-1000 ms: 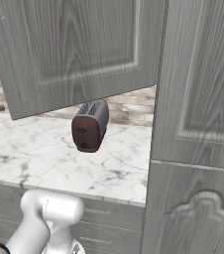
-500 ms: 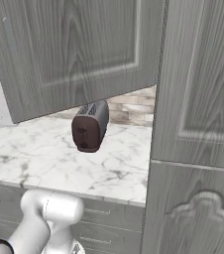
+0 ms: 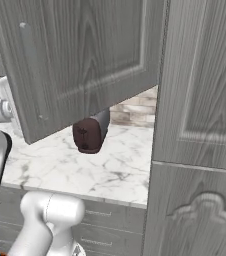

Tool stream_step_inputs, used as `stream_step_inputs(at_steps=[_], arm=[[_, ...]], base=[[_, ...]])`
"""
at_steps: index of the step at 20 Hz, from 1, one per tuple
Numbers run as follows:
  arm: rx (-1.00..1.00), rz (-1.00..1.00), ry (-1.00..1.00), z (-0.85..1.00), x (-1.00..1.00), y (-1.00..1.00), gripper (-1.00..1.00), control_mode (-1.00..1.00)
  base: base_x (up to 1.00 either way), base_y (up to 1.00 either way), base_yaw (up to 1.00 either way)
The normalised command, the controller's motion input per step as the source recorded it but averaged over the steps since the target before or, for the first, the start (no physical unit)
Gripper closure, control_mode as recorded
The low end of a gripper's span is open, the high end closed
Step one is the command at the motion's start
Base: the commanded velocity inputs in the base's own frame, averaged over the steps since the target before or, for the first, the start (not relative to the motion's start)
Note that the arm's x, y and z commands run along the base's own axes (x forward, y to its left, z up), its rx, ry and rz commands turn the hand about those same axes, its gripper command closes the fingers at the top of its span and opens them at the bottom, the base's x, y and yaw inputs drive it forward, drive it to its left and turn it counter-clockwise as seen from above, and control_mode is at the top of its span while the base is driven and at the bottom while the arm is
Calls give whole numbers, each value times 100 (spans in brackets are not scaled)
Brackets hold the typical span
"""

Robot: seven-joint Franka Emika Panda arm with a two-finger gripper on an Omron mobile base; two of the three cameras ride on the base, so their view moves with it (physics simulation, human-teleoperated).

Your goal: Move the condiment bottle and condiment bottle from the cabinet to the dining counter.

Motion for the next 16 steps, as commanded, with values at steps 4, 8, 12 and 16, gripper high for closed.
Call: stream_step_inputs(at_steps=[4,8,12,16], arm=[[-4,-24,0,0,-58,-86,-100,-100],[1,-19,0,0,-49,-76,-100,-100],[0,-15,0,0,-33,-56,-100,-100],[1,-8,0,0,-1,-34,-100,-100]], base=[[0,0,0],[0,0,0],[0,0,0],[0,0,0]])
